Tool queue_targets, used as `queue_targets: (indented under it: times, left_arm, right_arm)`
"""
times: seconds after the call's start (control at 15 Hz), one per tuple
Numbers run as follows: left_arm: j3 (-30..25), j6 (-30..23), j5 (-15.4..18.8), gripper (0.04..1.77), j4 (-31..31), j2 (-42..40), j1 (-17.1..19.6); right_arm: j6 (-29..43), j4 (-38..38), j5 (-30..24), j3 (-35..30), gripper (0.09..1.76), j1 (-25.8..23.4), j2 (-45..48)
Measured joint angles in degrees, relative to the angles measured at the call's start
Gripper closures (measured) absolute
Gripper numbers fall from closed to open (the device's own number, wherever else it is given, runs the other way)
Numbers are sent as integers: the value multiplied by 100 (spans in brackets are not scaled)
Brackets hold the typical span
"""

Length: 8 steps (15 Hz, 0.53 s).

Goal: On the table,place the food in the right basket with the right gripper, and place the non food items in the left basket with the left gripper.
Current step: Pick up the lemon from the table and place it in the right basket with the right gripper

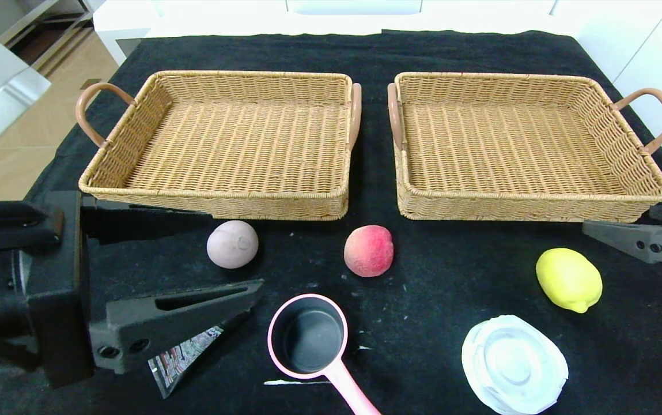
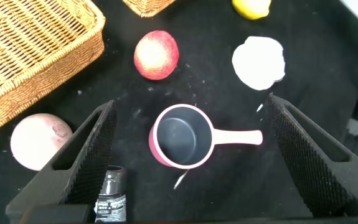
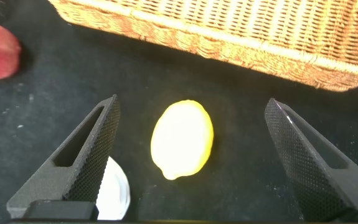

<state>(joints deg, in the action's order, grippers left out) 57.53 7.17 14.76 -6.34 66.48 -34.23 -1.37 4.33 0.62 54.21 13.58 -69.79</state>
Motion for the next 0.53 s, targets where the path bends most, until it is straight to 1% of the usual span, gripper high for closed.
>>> queue_targets:
  times: [0.13,0.53]
  left_arm:
    - [32,32,-127,9,6,37,-7]
    - [57,32,-154,9,12,44,-22]
  right_arm:
    - [0,-9,28,-2,15,13,-41]
    - [-1,-12,28,11,15,26,-149]
